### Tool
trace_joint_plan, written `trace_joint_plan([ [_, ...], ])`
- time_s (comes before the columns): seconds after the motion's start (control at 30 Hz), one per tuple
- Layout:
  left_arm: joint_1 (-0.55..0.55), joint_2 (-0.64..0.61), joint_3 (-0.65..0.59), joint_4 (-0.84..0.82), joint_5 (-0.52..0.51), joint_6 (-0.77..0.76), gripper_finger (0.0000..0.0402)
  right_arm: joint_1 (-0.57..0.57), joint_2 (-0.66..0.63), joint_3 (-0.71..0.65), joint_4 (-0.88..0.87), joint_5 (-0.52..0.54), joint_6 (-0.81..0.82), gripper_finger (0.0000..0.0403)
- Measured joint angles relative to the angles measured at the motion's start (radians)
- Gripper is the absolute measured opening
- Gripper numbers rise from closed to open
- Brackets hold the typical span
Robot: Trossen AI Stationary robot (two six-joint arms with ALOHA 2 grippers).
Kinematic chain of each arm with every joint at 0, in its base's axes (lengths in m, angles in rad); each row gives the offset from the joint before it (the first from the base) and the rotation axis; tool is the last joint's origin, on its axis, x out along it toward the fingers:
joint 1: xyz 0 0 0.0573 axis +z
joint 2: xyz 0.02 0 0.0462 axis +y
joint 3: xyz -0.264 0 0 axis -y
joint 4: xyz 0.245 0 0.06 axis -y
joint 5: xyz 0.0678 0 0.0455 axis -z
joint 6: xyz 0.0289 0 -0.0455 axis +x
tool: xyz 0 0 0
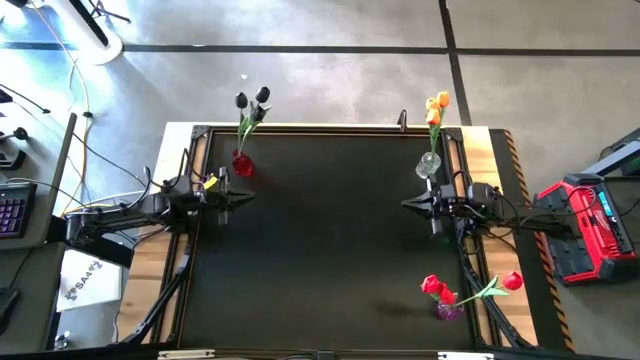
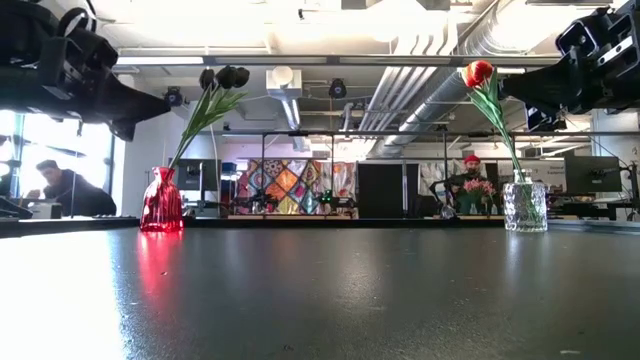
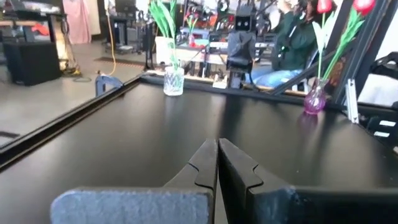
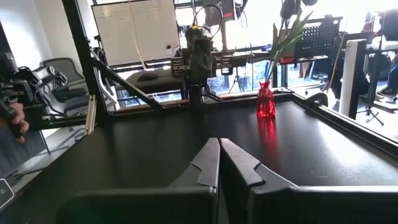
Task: Sort flowers into vase by color
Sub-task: Return to Home Position
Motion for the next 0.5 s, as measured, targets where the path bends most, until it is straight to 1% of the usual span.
trace_joint_plan([
  [0.27,-0.002,0.006,0.000,0.026,-0.003,-0.001,0.0000,0.000,0.000,0.000,0.000,0.003,0.065,0.0000],
  [0.37,-0.002,0.006,0.000,-0.006,-0.003,-0.043,0.0000,0.000,0.000,0.000,0.000,0.003,0.090,0.0000],
  [0.5,-0.002,0.006,0.000,-0.003,-0.005,-0.099,0.0000,0.000,0.000,0.000,0.000,0.003,0.102,0.0000],
])
